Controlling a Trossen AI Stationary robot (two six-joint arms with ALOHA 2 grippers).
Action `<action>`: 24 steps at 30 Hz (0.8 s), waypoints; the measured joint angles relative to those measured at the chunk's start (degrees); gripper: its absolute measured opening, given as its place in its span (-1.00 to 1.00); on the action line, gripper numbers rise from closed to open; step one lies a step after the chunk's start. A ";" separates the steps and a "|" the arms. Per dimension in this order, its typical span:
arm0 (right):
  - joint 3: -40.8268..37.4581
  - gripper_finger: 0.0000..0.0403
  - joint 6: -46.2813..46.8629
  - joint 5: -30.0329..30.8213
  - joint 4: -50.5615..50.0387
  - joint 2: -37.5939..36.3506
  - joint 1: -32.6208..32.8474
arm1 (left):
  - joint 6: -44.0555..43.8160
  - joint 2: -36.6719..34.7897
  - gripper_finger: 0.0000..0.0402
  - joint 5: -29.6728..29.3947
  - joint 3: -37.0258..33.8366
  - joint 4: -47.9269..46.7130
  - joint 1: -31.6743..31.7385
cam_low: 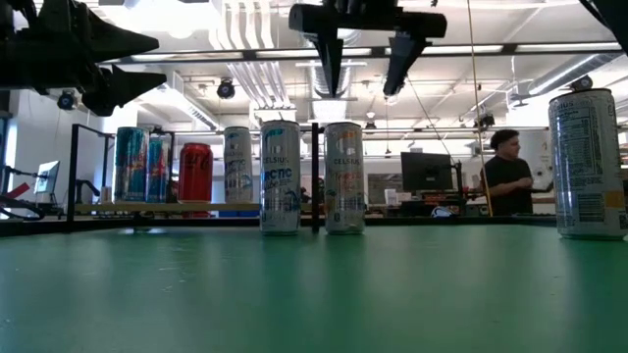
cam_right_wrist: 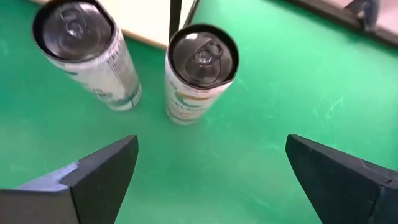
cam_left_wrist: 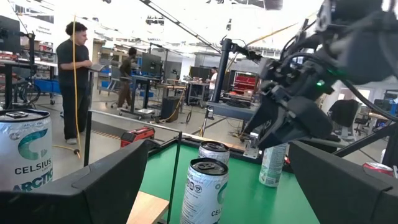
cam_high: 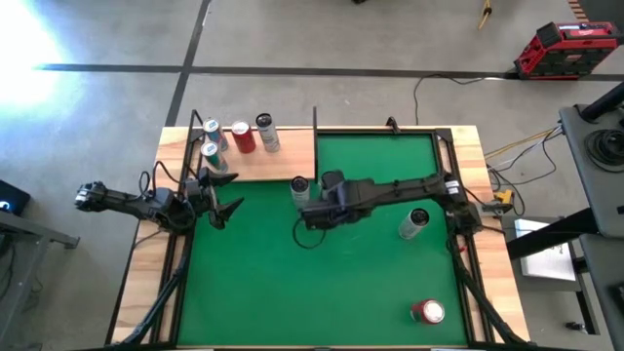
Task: Place canned beverage on shelf
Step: Move the red soda can to the center of the table
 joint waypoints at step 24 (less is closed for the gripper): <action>-15.07 0.99 14.25 15.59 10.83 0.15 6.60 | 0.00 0.00 0.87 -0.02 0.00 -0.01 -0.01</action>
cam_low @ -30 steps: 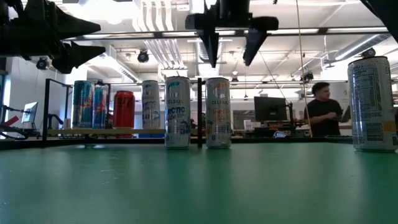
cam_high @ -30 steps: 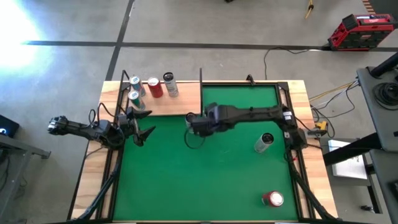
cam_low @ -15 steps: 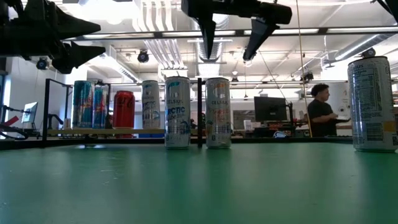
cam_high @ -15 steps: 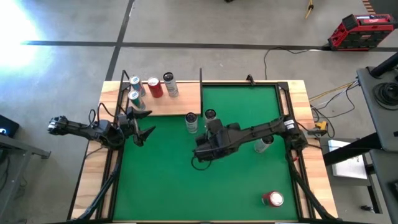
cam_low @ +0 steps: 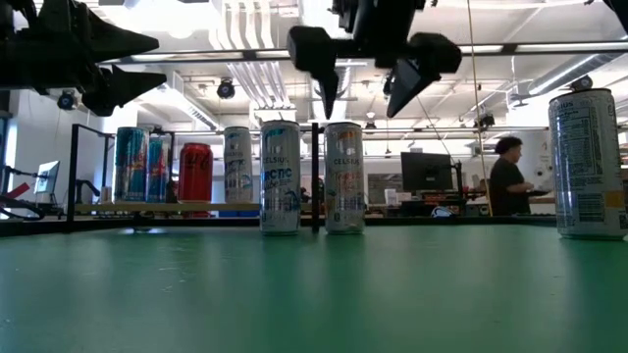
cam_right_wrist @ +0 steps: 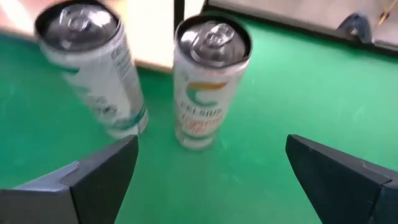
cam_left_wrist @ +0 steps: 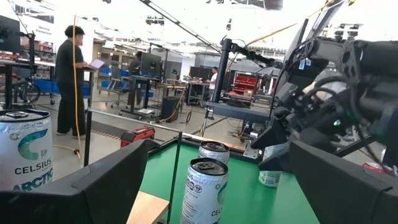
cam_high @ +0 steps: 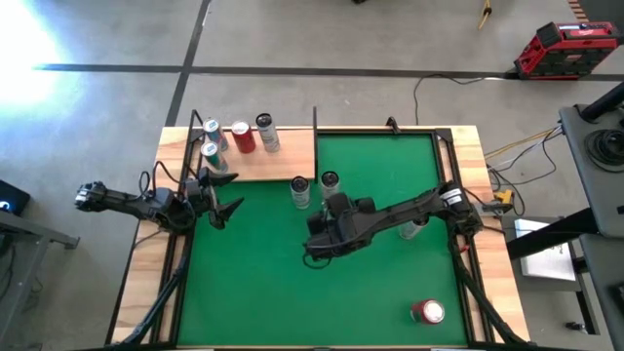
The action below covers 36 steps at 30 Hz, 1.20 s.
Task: Place canned beverage on shelf
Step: Move the red soda can to the center of the table
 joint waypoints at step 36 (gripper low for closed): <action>-14.46 0.99 4.70 7.23 15.53 0.00 1.47 | 0.00 0.00 0.87 0.02 0.00 0.02 0.00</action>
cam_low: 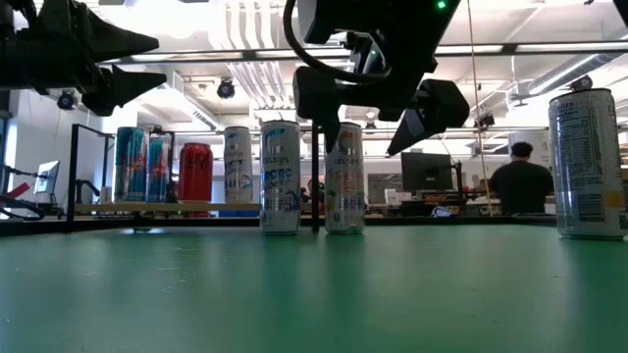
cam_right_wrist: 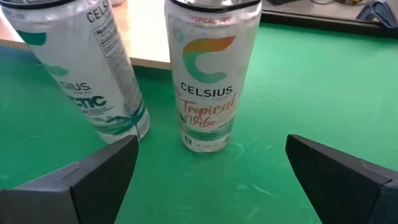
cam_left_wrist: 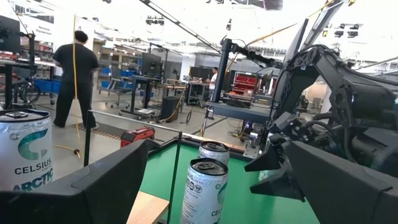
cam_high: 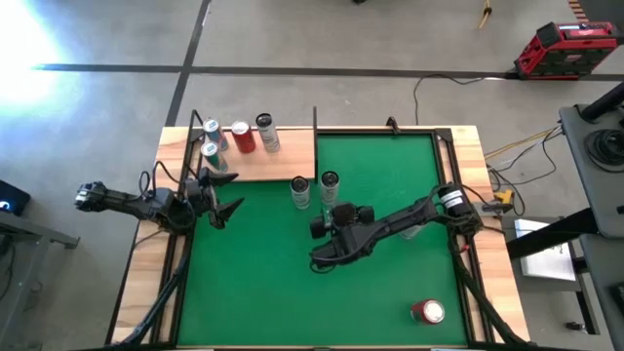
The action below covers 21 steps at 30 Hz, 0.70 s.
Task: Place canned beverage on shelf
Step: Move the red soda can to the center of the table
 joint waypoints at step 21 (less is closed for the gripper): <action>-0.18 0.99 0.00 -5.39 -0.04 0.00 -0.15 | 0.00 0.00 0.87 -0.02 0.00 -0.02 0.02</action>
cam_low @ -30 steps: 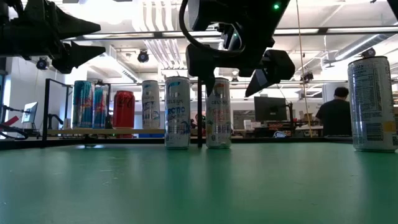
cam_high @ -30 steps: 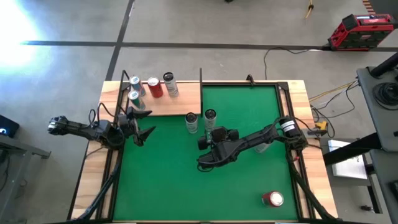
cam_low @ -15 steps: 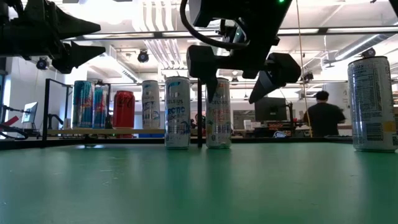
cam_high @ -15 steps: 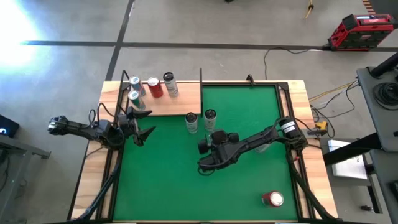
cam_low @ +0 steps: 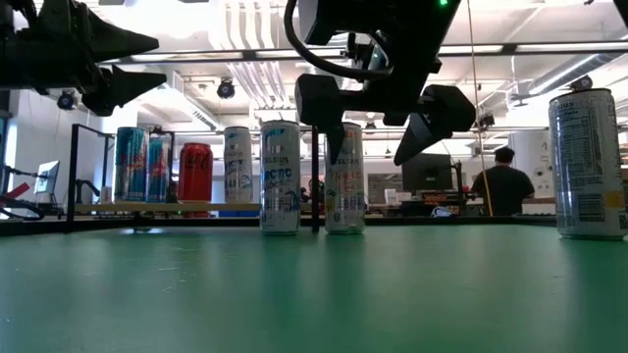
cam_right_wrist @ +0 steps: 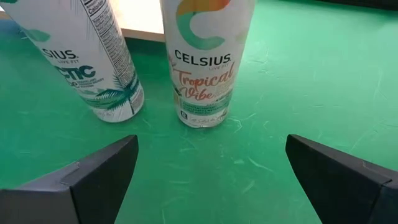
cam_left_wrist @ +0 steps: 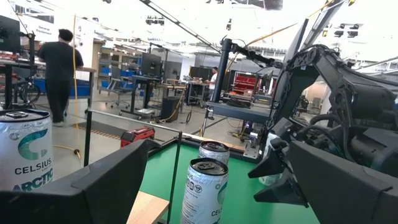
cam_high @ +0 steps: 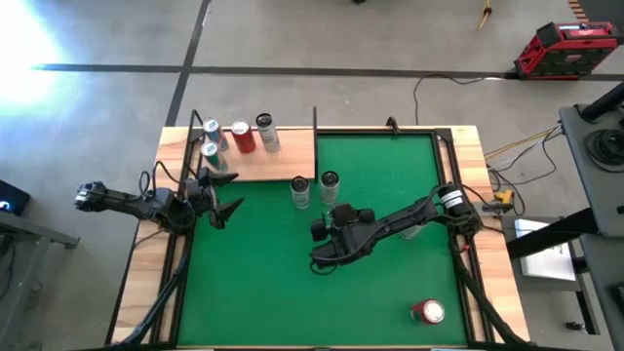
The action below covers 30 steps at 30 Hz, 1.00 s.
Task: Place canned beverage on shelf
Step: Move the red soda can to the center of the table
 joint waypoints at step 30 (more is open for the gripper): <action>8.11 0.99 -26.06 -5.60 15.09 -0.20 1.99 | 0.00 0.02 0.87 0.01 0.00 -0.01 -0.02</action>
